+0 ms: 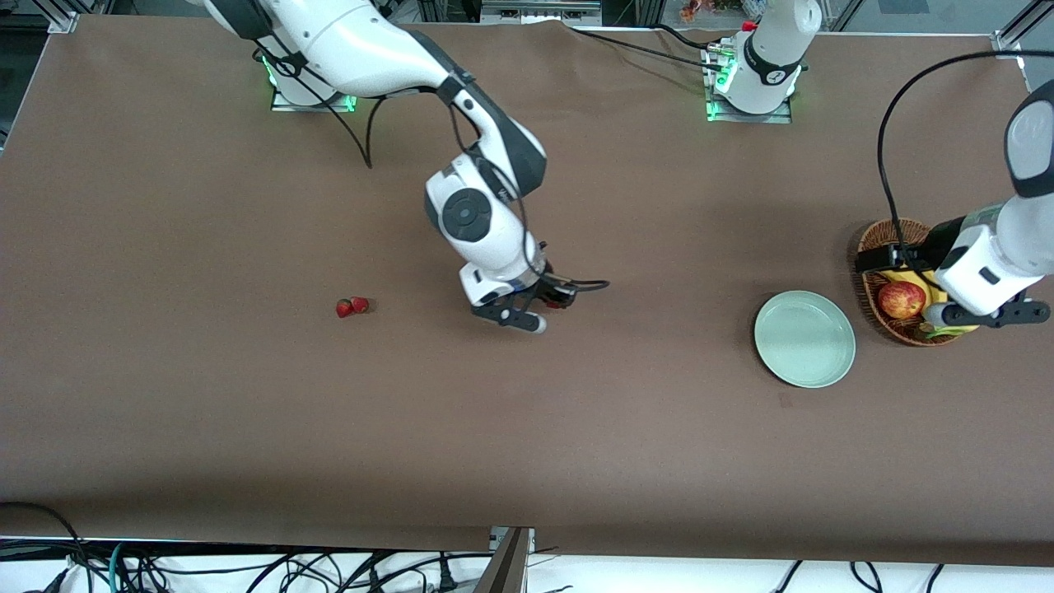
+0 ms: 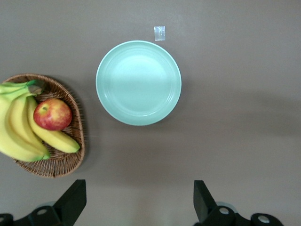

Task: Collect all strawberries into plate

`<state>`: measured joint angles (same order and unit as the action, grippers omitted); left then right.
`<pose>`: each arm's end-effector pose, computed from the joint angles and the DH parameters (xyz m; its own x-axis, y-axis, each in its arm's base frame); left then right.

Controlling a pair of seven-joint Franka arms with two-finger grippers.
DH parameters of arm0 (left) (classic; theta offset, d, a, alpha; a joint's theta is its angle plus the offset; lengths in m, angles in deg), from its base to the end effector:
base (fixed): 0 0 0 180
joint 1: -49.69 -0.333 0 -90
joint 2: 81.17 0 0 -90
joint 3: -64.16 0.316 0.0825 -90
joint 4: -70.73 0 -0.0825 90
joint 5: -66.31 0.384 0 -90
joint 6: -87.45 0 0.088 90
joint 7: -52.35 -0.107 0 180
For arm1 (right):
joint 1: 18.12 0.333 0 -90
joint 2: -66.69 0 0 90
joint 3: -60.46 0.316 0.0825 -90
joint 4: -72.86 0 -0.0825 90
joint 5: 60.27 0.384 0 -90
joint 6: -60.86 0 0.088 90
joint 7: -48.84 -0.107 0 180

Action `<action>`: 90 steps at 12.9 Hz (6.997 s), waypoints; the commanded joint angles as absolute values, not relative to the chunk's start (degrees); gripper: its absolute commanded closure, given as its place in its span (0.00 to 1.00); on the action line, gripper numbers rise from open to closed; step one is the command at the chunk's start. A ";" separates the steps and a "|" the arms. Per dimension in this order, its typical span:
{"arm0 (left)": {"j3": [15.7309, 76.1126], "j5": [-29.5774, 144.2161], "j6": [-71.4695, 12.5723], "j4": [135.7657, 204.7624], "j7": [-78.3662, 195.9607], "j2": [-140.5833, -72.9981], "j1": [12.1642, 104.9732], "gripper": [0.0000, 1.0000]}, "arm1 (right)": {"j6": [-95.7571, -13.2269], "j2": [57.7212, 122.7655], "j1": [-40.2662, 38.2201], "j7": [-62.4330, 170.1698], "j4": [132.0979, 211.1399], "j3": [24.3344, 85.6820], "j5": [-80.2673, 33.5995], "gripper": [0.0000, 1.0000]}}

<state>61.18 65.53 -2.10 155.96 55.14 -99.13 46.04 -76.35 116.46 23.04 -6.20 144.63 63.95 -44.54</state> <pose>0.6288 0.0098 0.4764 0.9699 0.0586 -0.2365 0.0646 -0.9978 0.0178 0.5620 0.5392 0.2654 0.9287 -0.3598 -0.0895 -0.3674 -0.8604 -0.3530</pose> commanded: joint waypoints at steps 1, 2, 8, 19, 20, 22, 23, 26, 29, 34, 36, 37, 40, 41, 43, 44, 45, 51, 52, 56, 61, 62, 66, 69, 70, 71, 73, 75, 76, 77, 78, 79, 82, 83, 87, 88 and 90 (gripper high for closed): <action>60.91 65.17 -5.78 152.20 54.19 -105.15 47.23 0.00 | -82.88 121.34 25.63 -12.92 140.01 63.80 -43.57 0.72; 60.91 63.95 -8.24 152.20 54.54 -106.64 47.32 0.00 | -86.67 122.75 26.69 -15.04 140.10 63.80 -43.66 0.71; 60.91 63.41 -21.60 152.20 55.07 -116.84 52.76 0.00 | -86.89 122.24 27.76 -15.50 140.54 63.18 -49.81 0.01; 60.91 55.33 -31.89 152.11 66.76 -122.65 65.86 0.00 | -59.81 107.92 15.02 36.46 153.07 52.13 -49.19 0.00; 60.91 55.32 -33.56 152.20 67.20 -123.09 66.82 0.00 | -59.98 107.13 15.01 41.14 155.63 49.15 -49.28 0.00; 60.91 55.41 -36.55 152.11 69.82 -124.75 68.84 0.00 | -60.07 107.03 15.01 43.82 159.33 45.36 -49.37 0.01; 60.91 55.85 -38.65 152.20 71.49 -125.72 70.42 0.00 | -59.64 106.95 15.01 45.31 160.30 44.04 -49.37 0.01; 61.08 56.38 -43.14 152.29 73.18 -128.27 73.33 0.00 | -58.85 105.37 14.93 47.08 164.34 40.35 -49.19 0.03; 61.17 56.47 -43.07 153.08 73.09 -128.63 74.56 0.00 | -54.81 100.81 14.84 47.52 169.35 37.97 -49.10 0.13; 61.26 56.91 -40.52 154.84 73.26 -129.33 76.15 0.00 | -55.50 103.16 14.05 47.43 169.80 37.69 -45.95 0.18; 61.26 56.99 -39.21 155.19 73.96 -129.16 76.15 0.00 | -56.03 103.78 14.05 47.43 170.41 37.78 -44.28 0.21; 61.26 57.52 -38.42 155.19 73.97 -129.24 76.15 0.00 | -56.81 103.96 14.05 47.43 170.94 37.78 -43.23 0.22; 61.35 57.79 -36.30 155.19 74.05 -129.07 75.97 0.00 | -59.19 105.27 14.05 47.25 171.21 37.96 -41.39 0.24; 61.35 57.79 -36.30 155.19 74.06 -129.07 75.97 0.03 | -59.28 105.45 14.13 47.08 171.30 37.96 -40.41 0.26; 61.35 57.79 -36.30 155.19 75.36 -129.16 76.15 0.40 | -59.46 106.24 14.13 46.38 171.30 37.96 -39.36 0.29; 61.26 57.79 -36.30 155.19 76.85 -129.16 76.32 0.47 | -59.54 106.42 14.31 46.38 171.30 37.96 -38.22 0.30; 61.35 57.79 -36.30 155.10 78.00 -129.16 76.59 0.49 | -59.55 106.59 14.40 46.29 171.73 37.96 -38.03 0.33; 61.35 57.79 -36.30 154.75 77.92 -128.98 76.68 0.76 | -59.55 105.89 14.57 46.29 174.11 38.05 -37.51 0.55; 61.52 57.79 -36.30 154.66 77.75 -128.63 76.15 0.80 | -59.55 105.89 14.57 46.29 174.11 38.05 -36.63 0.59; 62.49 57.87 -33.75 154.31 76.34 -125.82 70.01 0.79 | -59.20 105.89 14.49 46.46 173.94 37.96 -36.63 0.76; 64.95 64.47 -27.36 154.31 58.81 -121.96 57.63 0.79 | -54.39 103.78 14.22 47.52 168.51 37.61 -37.41 0.77; 64.95 64.47 -25.77 154.49 54.76 -121.69 55.34 0.79 | -51.31 103.87 14.22 47.26 165.27 37.43 -38.03 0.77; 64.95 64.47 -19.19 156.51 44.09 -122.13 48.91 0.73 | -47.32 106.58 16.06 44.10 154.27 38.65 -38.65 0.76; 65.04 64.90 -16.27 157.29 43.12 -122.22 45.84 0.41 | -47.76 110.55 19.92 36.91 147.66 41.55 -38.56 0.76; 65.04 64.90 -15.04 157.47 42.16 -122.21 45.57 0.42 | -48.03 110.64 20.72 33.58 147.48 43.48 -38.56 0.76; 65.04 64.90 -14.77 158.61 41.46 -122.30 45.30 0.43 | -49.25 110.72 21.51 29.45 147.04 45.15 -38.65 0.76; 65.04 64.82 -14.77 158.36 40.57 -122.39 45.04 0.15 | -54.07 111.51 23.35 23.55 146.78 48.49 -38.65 0.75; 65.04 64.99 -14.85 156.26 39.26 -122.30 45.47 0.00 | -61.53 113.26 26.51 16.88 146.60 50.08 -38.56 0.71; 65.04 64.99 -15.03 155.20 37.25 -122.65 46.08 0.00 | -65.31 114.67 28.18 13.97 146.08 50.87 -38.56 0.71; 64.78 64.47 -15.12 155.10 37.49 -123.00 46.26 0.00 | -67.87 116.59 29.50 10.29 144.42 51.14 -38.56 0.71; 64.25 63.77 -15.20 154.32 37.67 -123.18 46.79 0.00 | -69.11 118.61 30.73 6.69 141.97 51.14 -38.56 0.71; 63.90 63.59 -15.21 153.53 37.93 -123.27 48.97 0.00 | -70.08 120.72 31.79 3.60 139.51 51.14 -38.56 0.69; 63.90 63.50 -15.38 151.33 47.73 -123.45 55.48 0.00 | -76.13 124.86 35.57 -5.97 138.08 51.14 -38.73 0.67; 63.90 63.50 -15.56 151.32 51.00 -123.36 57.15 0.00 | -78.94 125.57 35.75 -9.05 137.99 51.14 -38.65 0.67; 63.81 60.43 -15.56 152.02 55.86 -123.36 59.18 0.00 | -88.09 126.63 35.06 -17.32 137.81 54.39 -38.38 0.49; 63.81 58.94 -15.30 152.20 56.30 -123.36 59.88 0.00 | -88.20 126.72 34.97 -18.04 137.81 54.48 -38.12 0.46; 63.81 58.75 -15.12 152.64 60.15 -123.36 62.08 0.00 | -87.15 126.02 34.27 -18.14 137.81 54.57 -37.33 0.23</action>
<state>63.15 59.89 -15.71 152.63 56.93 -123.21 59.74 -87.69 125.70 35.76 -17.21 139.61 53.45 -38.00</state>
